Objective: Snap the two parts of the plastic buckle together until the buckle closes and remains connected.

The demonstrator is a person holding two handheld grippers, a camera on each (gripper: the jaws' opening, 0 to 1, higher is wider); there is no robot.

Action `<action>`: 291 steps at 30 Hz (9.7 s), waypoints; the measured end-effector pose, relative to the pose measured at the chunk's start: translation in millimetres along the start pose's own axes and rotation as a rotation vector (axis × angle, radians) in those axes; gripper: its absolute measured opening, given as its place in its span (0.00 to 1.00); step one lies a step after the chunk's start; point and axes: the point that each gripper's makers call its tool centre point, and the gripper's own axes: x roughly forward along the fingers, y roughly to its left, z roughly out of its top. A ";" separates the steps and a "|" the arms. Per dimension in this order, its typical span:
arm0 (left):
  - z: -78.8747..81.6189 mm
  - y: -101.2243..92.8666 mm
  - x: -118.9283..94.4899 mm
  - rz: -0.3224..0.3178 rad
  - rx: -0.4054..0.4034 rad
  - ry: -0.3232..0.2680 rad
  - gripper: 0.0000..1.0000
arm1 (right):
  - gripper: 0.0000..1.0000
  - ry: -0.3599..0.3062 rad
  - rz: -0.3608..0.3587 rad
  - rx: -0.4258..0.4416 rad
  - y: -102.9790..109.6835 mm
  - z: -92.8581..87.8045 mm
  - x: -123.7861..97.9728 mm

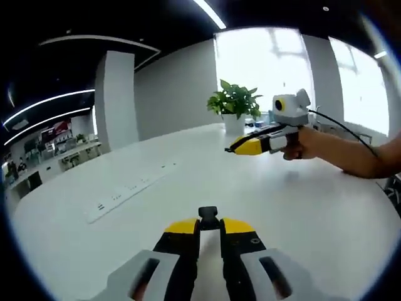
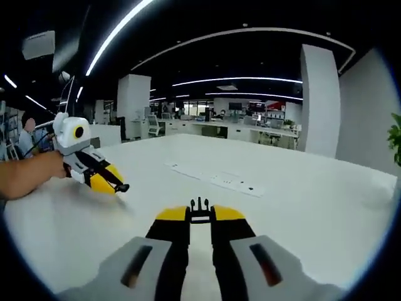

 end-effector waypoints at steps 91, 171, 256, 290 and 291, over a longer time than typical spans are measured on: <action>-7.4 -54.8 -44.9 -0.068 -0.105 0.007 0.11 | 0.10 0.092 0.237 -0.054 83.7 -15.9 -31.9; -41.0 -108.1 -76.6 -0.227 -0.062 0.093 0.11 | 0.11 0.150 0.467 -0.119 150.8 -32.5 -62.0; -56.9 -171.1 -93.5 -0.530 0.179 0.123 0.11 | 0.10 0.219 0.925 -0.218 237.0 -59.3 -110.7; -55.8 -172.0 -88.7 -0.526 0.198 0.104 0.11 | 0.10 0.215 0.911 -0.266 240.1 -63.9 -103.9; -55.5 -171.8 -87.9 -0.525 0.199 0.104 0.11 | 0.10 0.214 0.911 -0.268 240.1 -63.8 -103.7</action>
